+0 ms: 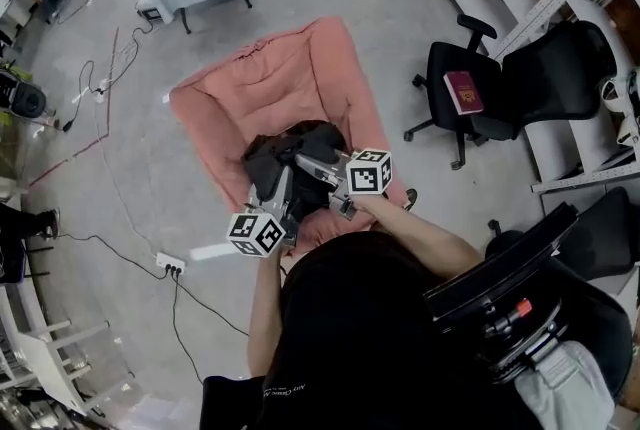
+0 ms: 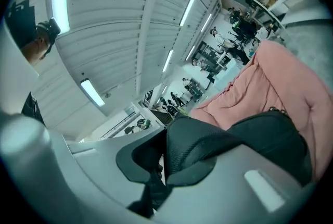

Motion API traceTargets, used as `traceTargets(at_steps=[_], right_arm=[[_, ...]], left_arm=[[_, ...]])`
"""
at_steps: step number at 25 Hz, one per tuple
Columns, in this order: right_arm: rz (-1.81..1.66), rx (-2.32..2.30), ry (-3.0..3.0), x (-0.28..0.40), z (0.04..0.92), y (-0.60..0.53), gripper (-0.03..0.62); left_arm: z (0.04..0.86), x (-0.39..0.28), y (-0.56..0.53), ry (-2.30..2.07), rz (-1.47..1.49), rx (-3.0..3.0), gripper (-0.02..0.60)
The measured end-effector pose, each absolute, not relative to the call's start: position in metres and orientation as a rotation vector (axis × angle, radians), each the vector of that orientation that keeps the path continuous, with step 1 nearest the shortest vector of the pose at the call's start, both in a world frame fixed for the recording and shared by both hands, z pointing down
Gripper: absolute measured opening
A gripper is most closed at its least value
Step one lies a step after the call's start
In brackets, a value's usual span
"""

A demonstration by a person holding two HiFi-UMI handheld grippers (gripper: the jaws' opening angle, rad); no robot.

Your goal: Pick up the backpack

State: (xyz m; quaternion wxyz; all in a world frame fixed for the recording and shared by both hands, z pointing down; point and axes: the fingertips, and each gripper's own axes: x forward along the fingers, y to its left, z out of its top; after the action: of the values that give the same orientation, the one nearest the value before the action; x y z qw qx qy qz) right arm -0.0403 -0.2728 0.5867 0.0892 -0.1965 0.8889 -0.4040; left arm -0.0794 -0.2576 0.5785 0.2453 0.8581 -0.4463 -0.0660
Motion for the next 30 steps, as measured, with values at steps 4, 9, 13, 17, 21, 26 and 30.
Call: traceTargets(at_steps=[4,9,13,17,21,26,30], right_arm=[[-1.134,-0.575,2.704,-0.044,0.586,-0.256,0.078],[-1.133,-0.674,2.735,-0.035,0.597,-0.262,0.037],[-1.05,-0.769,2.831,-0.03,0.611,-0.258,0.028],[-0.971,-0.855,2.907,-0.03,0.624,-0.258,0.025],[-0.98,-0.875,2.909,-0.028,0.63,-0.26,0.026],[-0.98,-0.876,2.925,-0.028,0.635,-0.26,0.026],[-0.991,-0.856,2.925,-0.029,0.636,-0.257,0.026]], left_arm=[[0.591,-0.086,-0.255,-1.392,-0.02,2.39,0.038],[0.6,-0.078,-0.253,-1.405,0.078,2.429,0.038],[0.605,-0.074,-0.247,-1.389,0.088,2.436,0.038],[0.615,-0.078,-0.248,-1.404,0.142,2.435,0.034],[0.623,-0.082,-0.247,-1.407,0.177,2.44,0.029],[0.628,-0.084,-0.248,-1.416,0.19,2.45,0.028],[0.63,-0.085,-0.246,-1.422,0.202,2.456,0.026]])
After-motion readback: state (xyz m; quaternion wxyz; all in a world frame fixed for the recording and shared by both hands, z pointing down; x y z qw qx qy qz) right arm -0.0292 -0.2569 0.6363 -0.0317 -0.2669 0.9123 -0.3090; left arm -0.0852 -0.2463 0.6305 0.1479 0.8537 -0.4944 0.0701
